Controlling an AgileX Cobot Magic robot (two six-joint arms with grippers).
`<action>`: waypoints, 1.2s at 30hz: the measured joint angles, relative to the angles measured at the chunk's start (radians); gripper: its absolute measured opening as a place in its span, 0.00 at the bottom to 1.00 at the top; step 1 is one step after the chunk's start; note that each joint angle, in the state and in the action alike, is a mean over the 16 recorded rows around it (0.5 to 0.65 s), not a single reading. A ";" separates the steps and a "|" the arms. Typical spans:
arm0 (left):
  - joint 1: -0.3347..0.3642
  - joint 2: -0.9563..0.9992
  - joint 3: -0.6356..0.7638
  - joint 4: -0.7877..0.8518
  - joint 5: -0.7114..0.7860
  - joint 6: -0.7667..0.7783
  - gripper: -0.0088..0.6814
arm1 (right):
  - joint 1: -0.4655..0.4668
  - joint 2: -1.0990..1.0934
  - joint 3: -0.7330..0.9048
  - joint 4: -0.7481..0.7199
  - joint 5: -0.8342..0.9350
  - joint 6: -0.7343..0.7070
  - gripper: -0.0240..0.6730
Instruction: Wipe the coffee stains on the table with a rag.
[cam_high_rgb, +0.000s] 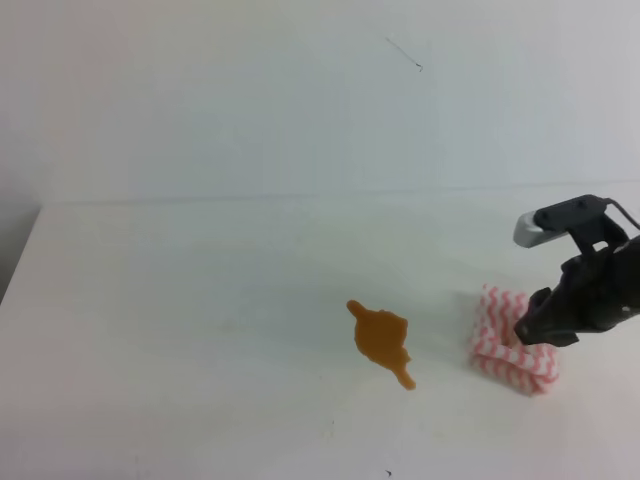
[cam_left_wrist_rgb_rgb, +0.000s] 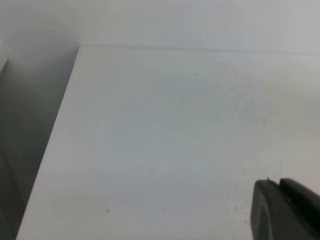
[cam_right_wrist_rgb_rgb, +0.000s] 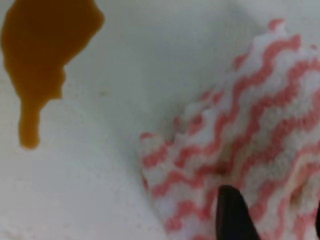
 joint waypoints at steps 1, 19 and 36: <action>0.000 0.000 0.000 0.000 0.000 0.000 0.01 | 0.001 0.026 -0.015 0.000 -0.002 -0.004 0.51; 0.000 0.000 -0.003 0.000 0.000 0.000 0.01 | 0.044 0.268 -0.224 -0.021 -0.066 -0.040 0.20; 0.000 0.002 0.014 0.000 -0.004 0.000 0.01 | 0.302 0.466 -0.547 -0.018 -0.039 -0.005 0.08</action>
